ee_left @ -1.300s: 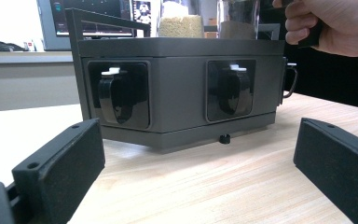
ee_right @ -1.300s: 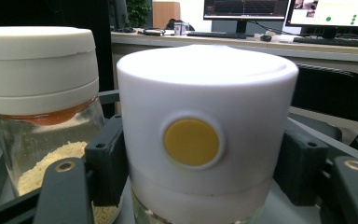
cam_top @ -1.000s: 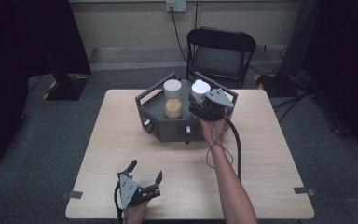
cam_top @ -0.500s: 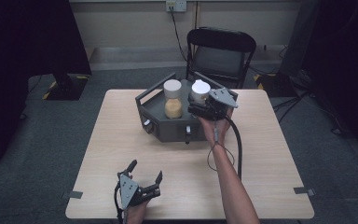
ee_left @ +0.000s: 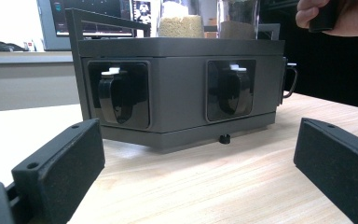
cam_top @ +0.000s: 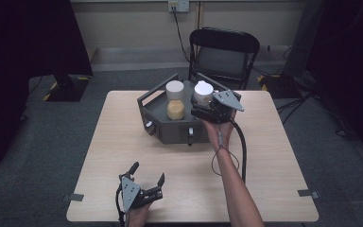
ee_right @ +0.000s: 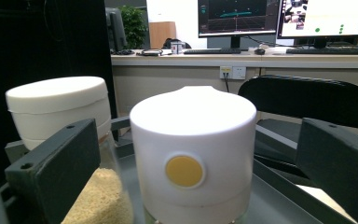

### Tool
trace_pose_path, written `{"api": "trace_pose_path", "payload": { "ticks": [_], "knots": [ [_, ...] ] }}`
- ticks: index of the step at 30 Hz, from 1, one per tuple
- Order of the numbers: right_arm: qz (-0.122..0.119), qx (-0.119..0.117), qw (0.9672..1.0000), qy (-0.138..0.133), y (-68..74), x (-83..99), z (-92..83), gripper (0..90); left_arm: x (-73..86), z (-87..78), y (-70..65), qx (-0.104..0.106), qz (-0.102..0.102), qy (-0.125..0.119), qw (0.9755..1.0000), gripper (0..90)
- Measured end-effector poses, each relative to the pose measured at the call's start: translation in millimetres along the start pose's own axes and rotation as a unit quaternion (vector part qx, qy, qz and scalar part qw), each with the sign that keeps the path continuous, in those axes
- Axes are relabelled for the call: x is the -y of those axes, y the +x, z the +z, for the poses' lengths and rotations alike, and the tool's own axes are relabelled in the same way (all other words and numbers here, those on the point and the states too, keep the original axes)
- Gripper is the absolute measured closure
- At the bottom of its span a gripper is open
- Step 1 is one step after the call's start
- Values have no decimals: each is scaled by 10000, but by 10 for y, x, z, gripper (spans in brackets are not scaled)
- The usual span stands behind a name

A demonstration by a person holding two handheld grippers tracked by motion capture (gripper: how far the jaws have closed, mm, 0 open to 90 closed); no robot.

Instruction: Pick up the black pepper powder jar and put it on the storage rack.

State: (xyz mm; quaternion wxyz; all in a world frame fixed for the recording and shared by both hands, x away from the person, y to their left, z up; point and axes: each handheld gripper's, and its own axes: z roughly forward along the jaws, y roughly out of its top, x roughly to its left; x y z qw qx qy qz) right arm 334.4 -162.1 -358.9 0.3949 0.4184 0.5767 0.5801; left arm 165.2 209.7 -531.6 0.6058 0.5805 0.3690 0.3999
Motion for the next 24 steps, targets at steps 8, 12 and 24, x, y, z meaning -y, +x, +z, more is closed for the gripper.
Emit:
{"api": "trace_pose_path", "payload": {
  "ticks": [8, 12, 24],
  "knots": [
    [35, -48, 10000, -62, 6, 34, -74, 0, 2, 0, -1, 0, -5, -5, 10000, 9],
    [18, -75, 9998, -182, 8, 63, -144, 0, 0, 0, 0, -1, 0, -1, 10000, 9],
    [-64, -157, 9995, -280, 20, 87, -255, 0, 0, 0, 0, -1, 5, -2, 10000, 9]
  ]
}}
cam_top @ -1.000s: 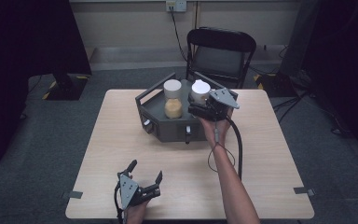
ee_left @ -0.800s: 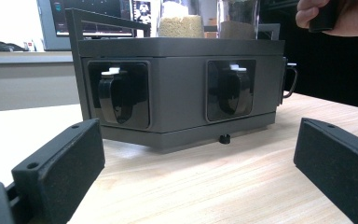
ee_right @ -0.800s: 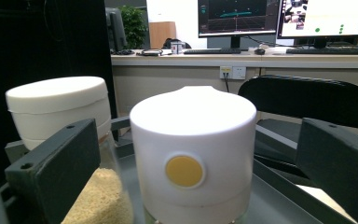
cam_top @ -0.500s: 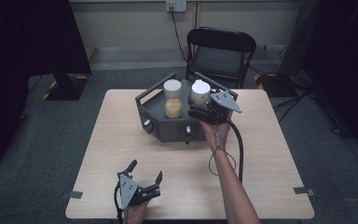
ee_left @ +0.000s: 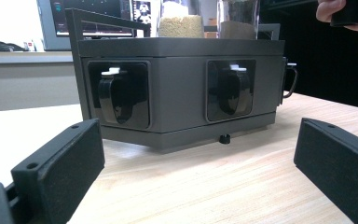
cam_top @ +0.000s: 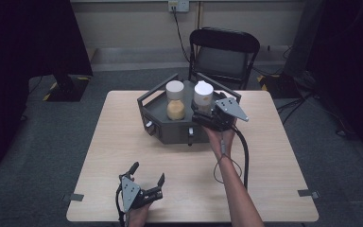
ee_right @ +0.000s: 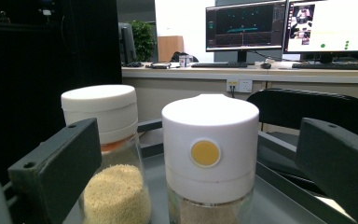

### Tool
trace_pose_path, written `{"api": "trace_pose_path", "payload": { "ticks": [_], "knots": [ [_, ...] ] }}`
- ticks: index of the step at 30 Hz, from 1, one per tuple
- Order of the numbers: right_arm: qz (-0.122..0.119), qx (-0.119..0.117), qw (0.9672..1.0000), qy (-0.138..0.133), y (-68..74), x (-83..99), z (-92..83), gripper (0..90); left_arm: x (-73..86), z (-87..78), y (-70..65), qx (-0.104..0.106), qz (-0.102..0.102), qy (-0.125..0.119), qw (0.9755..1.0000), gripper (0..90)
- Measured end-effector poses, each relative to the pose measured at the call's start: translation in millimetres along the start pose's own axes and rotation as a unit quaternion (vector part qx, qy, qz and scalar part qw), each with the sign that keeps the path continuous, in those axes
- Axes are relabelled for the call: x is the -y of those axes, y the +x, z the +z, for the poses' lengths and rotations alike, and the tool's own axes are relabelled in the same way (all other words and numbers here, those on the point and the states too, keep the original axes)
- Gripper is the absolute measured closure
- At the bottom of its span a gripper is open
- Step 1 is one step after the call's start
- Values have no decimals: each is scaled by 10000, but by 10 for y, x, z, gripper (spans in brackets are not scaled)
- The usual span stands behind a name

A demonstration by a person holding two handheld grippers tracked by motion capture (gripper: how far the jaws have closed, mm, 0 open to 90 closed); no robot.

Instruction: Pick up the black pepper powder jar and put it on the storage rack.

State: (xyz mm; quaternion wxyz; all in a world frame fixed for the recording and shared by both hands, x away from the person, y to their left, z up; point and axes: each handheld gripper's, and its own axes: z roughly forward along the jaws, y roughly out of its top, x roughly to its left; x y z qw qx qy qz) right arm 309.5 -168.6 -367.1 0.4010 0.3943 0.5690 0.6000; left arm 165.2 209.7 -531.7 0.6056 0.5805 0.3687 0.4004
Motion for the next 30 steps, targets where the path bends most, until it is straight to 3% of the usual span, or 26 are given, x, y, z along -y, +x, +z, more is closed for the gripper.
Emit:
{"api": "trace_pose_path", "payload": {
  "ticks": [7, 11, 18, 30],
  "knots": [
    [-39, -58, 10000, -40, 20, 39, -71, 0, 0, 0, 0, 0, 0, 1, 10000, 10],
    [-226, -60, 9997, -32, 48, 65, -121, 0, 0, 0, -1, 0, -7, 0, 10000, 9],
    [-174, -10, 9998, -116, 55, 136, -273, 0, -1, 0, 0, 0, 1, 3, 10000, 10],
    [-134, 79, 9999, -12, 97, 234, -481, 1, -1, 0, 0, 0, 1, 2, 10000, 10]
  ]
}}
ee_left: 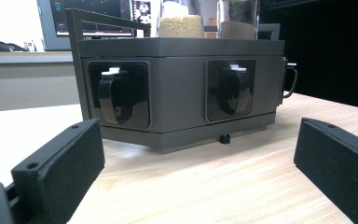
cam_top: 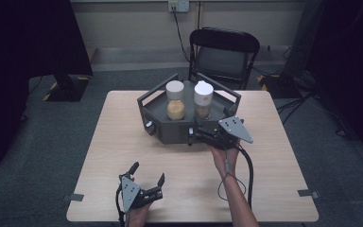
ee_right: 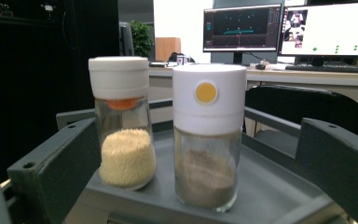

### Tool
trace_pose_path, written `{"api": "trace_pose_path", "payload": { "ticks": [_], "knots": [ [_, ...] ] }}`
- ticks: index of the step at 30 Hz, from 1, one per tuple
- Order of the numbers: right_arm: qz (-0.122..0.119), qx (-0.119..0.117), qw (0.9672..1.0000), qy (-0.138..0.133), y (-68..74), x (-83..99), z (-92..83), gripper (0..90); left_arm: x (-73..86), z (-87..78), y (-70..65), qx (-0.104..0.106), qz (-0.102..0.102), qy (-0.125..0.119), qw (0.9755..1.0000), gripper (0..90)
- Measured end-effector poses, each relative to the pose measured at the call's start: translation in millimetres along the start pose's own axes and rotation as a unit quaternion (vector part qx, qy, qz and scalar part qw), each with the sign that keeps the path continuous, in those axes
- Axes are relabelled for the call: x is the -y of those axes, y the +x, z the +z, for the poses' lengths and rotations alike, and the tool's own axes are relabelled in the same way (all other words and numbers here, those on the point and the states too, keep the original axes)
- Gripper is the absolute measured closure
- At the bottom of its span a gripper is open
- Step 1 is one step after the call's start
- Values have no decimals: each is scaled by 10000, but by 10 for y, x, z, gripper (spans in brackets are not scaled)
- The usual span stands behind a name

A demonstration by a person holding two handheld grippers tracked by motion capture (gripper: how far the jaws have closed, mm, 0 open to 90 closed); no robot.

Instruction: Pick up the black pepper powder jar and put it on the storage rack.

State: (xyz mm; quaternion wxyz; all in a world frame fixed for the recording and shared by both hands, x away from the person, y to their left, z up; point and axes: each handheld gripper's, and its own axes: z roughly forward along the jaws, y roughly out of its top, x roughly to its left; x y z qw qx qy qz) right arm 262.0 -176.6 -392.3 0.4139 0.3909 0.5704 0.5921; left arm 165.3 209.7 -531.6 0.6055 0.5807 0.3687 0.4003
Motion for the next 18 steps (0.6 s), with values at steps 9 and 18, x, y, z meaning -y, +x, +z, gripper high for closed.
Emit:
{"api": "trace_pose_path", "payload": {
  "ticks": [9, 18],
  "knots": [
    [-157, 88, 9998, -26, 70, 85, -156, 0, -1, -1, 0, 0, -1, 4, 10000, 10],
    [-117, 134, 9998, -80, 99, 148, -326, 3, 0, 0, -2, -5, -1, -1, 10000, 10]
  ]
}}
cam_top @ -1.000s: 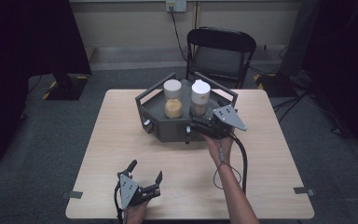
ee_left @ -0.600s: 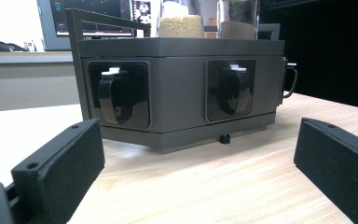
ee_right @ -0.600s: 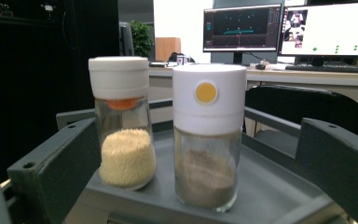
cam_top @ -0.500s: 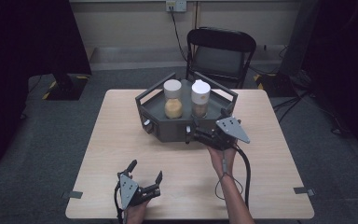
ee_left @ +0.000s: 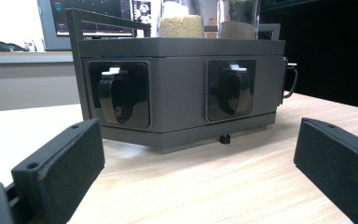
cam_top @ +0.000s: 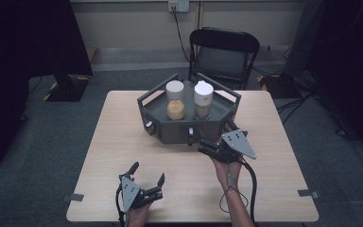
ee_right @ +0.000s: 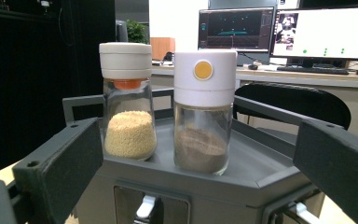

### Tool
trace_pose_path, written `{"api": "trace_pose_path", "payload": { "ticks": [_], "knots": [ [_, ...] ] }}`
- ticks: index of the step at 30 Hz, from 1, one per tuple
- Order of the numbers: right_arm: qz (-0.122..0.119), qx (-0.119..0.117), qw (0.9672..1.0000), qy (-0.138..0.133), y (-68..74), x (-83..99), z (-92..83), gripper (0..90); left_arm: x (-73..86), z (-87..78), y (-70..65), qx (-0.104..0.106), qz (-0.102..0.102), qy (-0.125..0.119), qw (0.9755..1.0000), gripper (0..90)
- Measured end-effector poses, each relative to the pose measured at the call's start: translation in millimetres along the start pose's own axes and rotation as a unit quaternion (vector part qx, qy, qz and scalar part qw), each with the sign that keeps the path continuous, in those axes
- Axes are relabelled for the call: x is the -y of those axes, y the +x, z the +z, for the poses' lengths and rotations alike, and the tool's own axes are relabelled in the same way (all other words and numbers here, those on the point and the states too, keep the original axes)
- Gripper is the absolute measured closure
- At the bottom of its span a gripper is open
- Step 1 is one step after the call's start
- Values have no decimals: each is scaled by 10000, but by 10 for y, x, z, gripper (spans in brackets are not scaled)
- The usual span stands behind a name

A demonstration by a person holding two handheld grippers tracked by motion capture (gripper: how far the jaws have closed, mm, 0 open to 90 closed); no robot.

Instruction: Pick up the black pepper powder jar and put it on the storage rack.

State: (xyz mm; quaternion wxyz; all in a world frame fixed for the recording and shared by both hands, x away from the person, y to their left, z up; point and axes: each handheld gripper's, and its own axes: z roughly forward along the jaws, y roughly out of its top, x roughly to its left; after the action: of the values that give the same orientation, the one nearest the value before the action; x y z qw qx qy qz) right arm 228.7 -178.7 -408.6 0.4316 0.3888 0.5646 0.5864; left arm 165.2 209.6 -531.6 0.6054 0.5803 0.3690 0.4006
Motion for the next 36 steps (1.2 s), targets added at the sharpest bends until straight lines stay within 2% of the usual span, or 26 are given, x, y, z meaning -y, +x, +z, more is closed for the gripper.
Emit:
{"api": "trace_pose_path", "payload": {
  "ticks": [13, 19, 36],
  "knots": [
    [-25, 154, 9999, 13, 6, 177, -245, 3, 0, 0, 0, -1, 0, -1, 10000, 11],
    [-1, 237, 9997, -105, 13, 264, -394, 3, 0, 0, -1, -2, 1, 1, 10000, 11],
    [-54, 317, 9995, -71, 123, 554, -711, 3, 0, 0, -1, -2, 0, 0, 10000, 12]
  ]
}}
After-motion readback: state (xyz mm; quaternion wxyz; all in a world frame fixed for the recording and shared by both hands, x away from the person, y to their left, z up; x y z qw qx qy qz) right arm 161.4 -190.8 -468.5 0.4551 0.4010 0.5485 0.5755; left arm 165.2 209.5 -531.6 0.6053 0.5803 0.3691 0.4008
